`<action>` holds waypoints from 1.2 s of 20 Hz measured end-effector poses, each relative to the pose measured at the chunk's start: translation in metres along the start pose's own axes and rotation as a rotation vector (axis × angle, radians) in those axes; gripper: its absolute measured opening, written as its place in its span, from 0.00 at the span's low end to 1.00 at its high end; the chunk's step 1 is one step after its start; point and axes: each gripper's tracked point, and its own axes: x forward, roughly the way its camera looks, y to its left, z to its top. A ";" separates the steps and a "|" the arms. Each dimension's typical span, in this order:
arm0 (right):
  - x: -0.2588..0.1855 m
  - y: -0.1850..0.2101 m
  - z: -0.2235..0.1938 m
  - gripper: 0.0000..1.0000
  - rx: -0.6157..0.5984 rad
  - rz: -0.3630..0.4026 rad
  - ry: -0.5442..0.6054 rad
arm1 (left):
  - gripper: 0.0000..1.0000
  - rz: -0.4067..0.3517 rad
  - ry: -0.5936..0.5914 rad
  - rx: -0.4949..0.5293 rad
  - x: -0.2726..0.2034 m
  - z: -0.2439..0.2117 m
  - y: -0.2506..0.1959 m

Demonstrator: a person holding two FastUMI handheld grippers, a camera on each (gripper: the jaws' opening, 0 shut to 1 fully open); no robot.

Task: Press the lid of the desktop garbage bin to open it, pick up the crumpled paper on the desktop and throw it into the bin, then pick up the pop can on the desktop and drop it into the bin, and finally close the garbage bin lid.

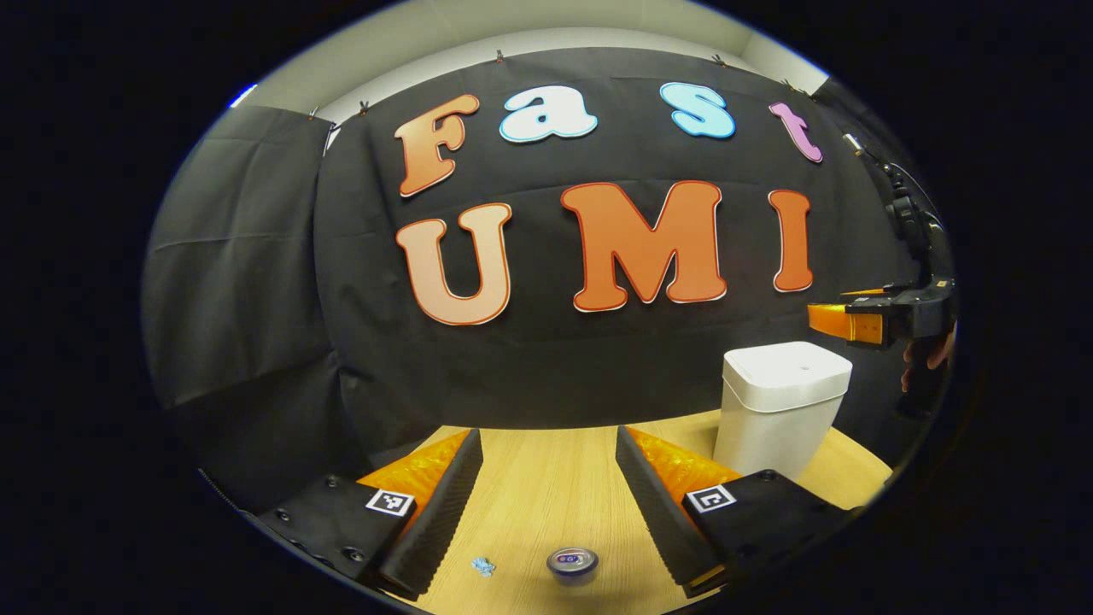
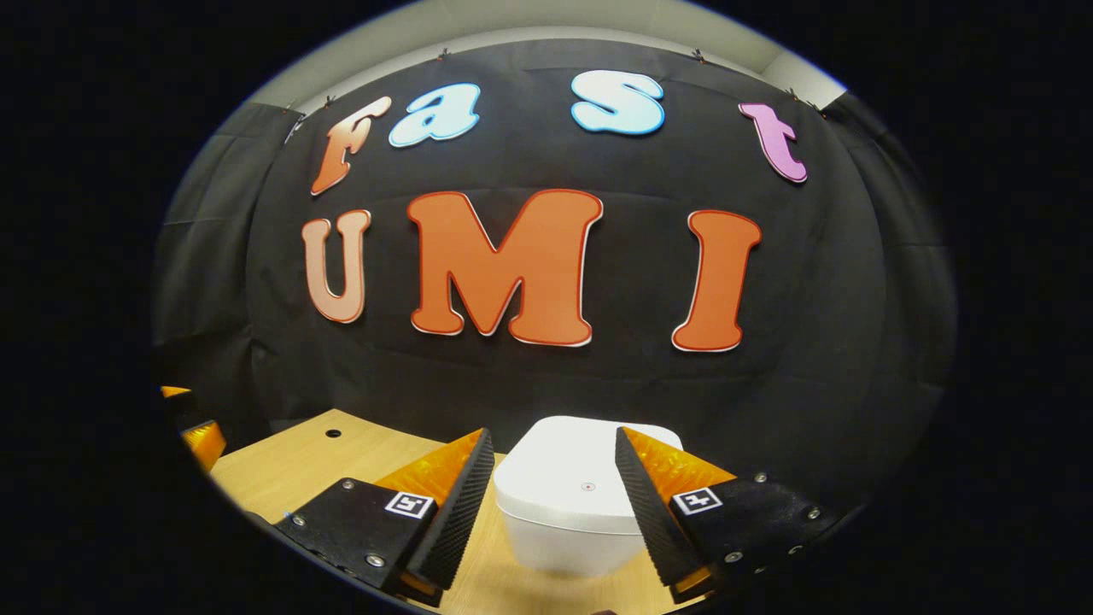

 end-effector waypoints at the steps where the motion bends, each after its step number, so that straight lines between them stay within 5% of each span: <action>1: 0.005 -0.003 -0.003 0.84 0.004 -0.005 0.013 | 1.00 0.011 0.008 0.001 0.000 -0.002 0.003; 8: 0.030 -0.018 -0.023 0.49 0.041 -0.056 0.081 | 1.00 0.064 0.043 0.005 0.000 -0.014 0.020; 10: 0.036 -0.019 -0.029 0.30 0.046 -0.065 0.097 | 1.00 0.069 0.050 0.003 0.003 -0.017 0.022; 14: 0.046 -0.023 -0.041 0.08 0.060 -0.082 0.123 | 1.00 0.077 0.053 0.011 0.011 -0.018 0.026; 16: 0.054 -0.021 -0.052 0.01 0.062 -0.082 0.159 | 1.00 0.075 0.054 0.015 0.016 -0.017 0.029; 24: 0.076 -0.020 -0.087 0.01 0.099 -0.102 0.244 | 1.00 0.043 0.058 0.031 0.044 -0.021 0.033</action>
